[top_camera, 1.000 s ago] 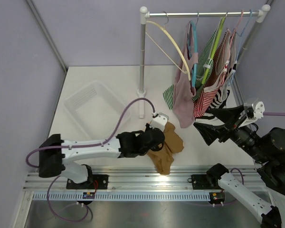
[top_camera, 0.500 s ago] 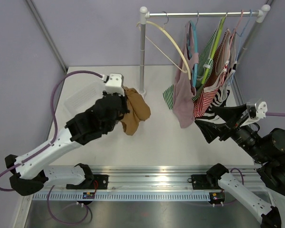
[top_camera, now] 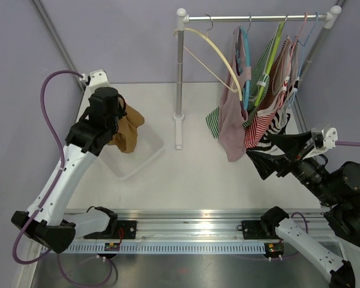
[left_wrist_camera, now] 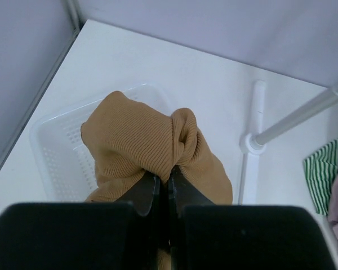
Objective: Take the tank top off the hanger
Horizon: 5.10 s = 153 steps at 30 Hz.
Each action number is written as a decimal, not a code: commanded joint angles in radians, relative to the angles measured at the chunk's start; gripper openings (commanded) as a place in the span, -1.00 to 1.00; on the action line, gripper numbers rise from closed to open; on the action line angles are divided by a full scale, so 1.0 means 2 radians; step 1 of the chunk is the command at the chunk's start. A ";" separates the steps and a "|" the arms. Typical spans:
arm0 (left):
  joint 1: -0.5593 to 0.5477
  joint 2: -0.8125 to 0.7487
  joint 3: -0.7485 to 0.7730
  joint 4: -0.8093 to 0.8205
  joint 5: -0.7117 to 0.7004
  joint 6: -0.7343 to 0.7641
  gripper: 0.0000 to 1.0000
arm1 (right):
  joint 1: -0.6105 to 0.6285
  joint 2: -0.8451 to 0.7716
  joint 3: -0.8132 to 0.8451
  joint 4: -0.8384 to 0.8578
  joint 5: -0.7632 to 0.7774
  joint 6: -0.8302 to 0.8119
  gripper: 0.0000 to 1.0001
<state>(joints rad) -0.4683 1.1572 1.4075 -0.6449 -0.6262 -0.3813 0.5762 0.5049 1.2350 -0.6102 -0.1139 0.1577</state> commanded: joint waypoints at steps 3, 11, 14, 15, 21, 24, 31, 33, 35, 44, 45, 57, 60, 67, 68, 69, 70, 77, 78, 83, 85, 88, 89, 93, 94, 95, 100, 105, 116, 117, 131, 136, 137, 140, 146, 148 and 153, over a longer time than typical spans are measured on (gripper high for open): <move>0.079 0.024 0.002 0.022 0.076 -0.033 -1.00 | 0.003 0.014 -0.001 0.015 0.012 0.001 0.99; 0.145 0.078 0.023 -0.030 0.112 -0.081 0.97 | 0.003 0.060 0.021 -0.007 0.105 0.019 0.99; 0.152 0.068 0.026 -0.051 0.085 -0.084 0.98 | 0.003 0.088 0.039 -0.020 0.173 0.030 0.99; 0.152 0.060 0.029 -0.063 0.079 -0.082 0.98 | 0.003 0.106 0.052 -0.028 0.208 0.032 0.99; 0.151 0.010 0.020 -0.059 0.166 -0.068 0.98 | 0.003 0.185 0.109 -0.048 0.292 0.018 0.98; 0.140 -0.024 0.000 -0.059 0.205 -0.054 0.98 | 0.003 0.221 0.126 -0.041 0.318 -0.001 0.91; 0.087 -0.088 -0.040 -0.086 0.203 -0.027 0.98 | -0.013 0.316 0.231 -0.045 0.326 -0.034 0.62; 0.069 -0.107 -0.059 -0.091 0.200 -0.023 0.98 | -0.034 0.344 0.249 -0.045 0.308 -0.037 0.57; 0.037 -0.117 -0.071 -0.095 0.191 -0.020 0.98 | -0.058 0.363 0.280 -0.049 0.276 -0.034 0.49; -0.025 -0.154 -0.171 -0.090 0.161 0.003 0.98 | -0.133 0.481 0.383 -0.040 0.173 -0.051 0.30; -0.026 -0.155 -0.181 -0.088 0.157 0.003 0.98 | -0.136 0.501 0.405 -0.040 0.165 -0.056 0.27; -0.035 -0.174 -0.217 -0.075 0.173 0.015 0.98 | -0.162 0.657 0.604 -0.116 0.106 -0.062 0.09; -0.035 -0.170 -0.217 -0.076 0.175 0.018 0.98 | -0.162 0.682 0.636 -0.130 0.108 -0.064 -0.08; -0.035 -0.171 -0.218 -0.076 0.180 0.020 0.98 | -0.162 0.708 0.669 -0.157 0.116 -0.071 -0.21; -0.035 -0.171 -0.218 -0.075 0.180 0.021 0.98 | -0.162 0.708 0.667 -0.160 0.114 -0.073 -0.22; -0.035 -0.171 -0.218 -0.075 0.180 0.021 0.98 | -0.162 0.706 0.663 -0.160 0.115 -0.072 -0.37; -0.035 -0.171 -0.218 -0.075 0.180 0.021 0.98 | -0.162 0.706 0.662 -0.159 0.114 -0.072 -0.49; -0.035 -0.168 -0.218 -0.075 0.183 0.023 0.98 | -0.162 0.694 0.683 -0.155 0.109 -0.067 -0.91; -0.035 -0.169 -0.218 -0.075 0.183 0.022 0.98 | -0.162 0.693 0.686 -0.154 0.109 -0.067 -1.00; -0.035 -0.168 -0.219 -0.075 0.184 0.022 0.98 | -0.162 0.684 0.703 -0.140 0.109 -0.051 -1.00; -0.035 -0.169 -0.219 -0.075 0.183 0.021 0.98 | -0.162 0.680 0.706 -0.135 0.108 -0.045 -1.00; -0.035 -0.170 -0.220 -0.074 0.185 0.022 0.98 | -0.162 0.673 0.709 -0.126 0.104 -0.040 -1.00; -0.035 -0.170 -0.220 -0.075 0.185 0.021 0.98 | -0.162 0.670 0.709 -0.121 0.103 -0.038 -1.00; -0.035 -0.171 -0.219 -0.074 0.184 0.021 0.98 | -0.162 0.657 0.706 -0.118 0.099 -0.037 -1.00; -0.035 -0.178 -0.218 -0.075 0.182 0.018 0.98 | -0.162 0.655 0.704 -0.118 0.098 -0.037 -1.00; -0.035 -0.183 -0.219 -0.073 0.180 0.019 0.98 | -0.162 0.649 0.701 -0.119 0.097 -0.037 -1.00; -0.035 -0.200 -0.221 -0.065 0.182 0.016 0.98 | -0.162 0.621 0.675 -0.116 0.090 -0.034 -1.00; -0.035 -0.199 -0.218 -0.065 0.180 0.014 0.98 | -0.162 0.571 0.619 -0.120 0.076 -0.024 -1.00; -0.037 -0.211 -0.163 -0.042 0.214 -0.021 0.98 | -0.162 0.379 0.366 -0.091 -0.002 0.035 -1.00; -0.045 -0.211 -0.157 -0.034 0.211 -0.032 0.98 | -0.162 0.365 0.349 -0.087 -0.014 0.035 -1.00; -0.342 -0.056 0.004 0.132 0.065 0.051 0.98 | -0.161 0.179 0.241 -0.197 -0.067 0.025 -1.00; -0.380 0.007 0.051 0.203 0.084 0.125 0.98 | -0.162 0.135 0.223 -0.227 -0.083 0.009 -1.00; -0.380 0.017 0.059 0.213 0.098 0.136 0.98 | -0.162 0.130 0.222 -0.229 -0.092 0.006 -1.00; -0.380 0.062 0.092 0.217 0.109 0.150 0.98 | -0.162 0.116 0.223 -0.233 -0.134 0.006 -1.00; -0.380 0.099 0.098 0.243 0.127 0.153 0.86 | -0.162 0.097 0.230 -0.227 -0.181 0.015 -1.00; -0.380 0.103 0.096 0.246 0.125 0.154 0.59 | -0.162 0.093 0.233 -0.226 -0.183 0.015 -1.00; -0.379 0.111 0.096 0.243 0.091 0.160 0.12 | -0.162 0.089 0.236 -0.220 -0.192 0.019 -1.00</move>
<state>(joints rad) -1.2274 1.3788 1.5738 -0.2329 -0.4019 -0.0814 0.2550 0.6899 1.6779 -1.1469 -0.4404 0.1875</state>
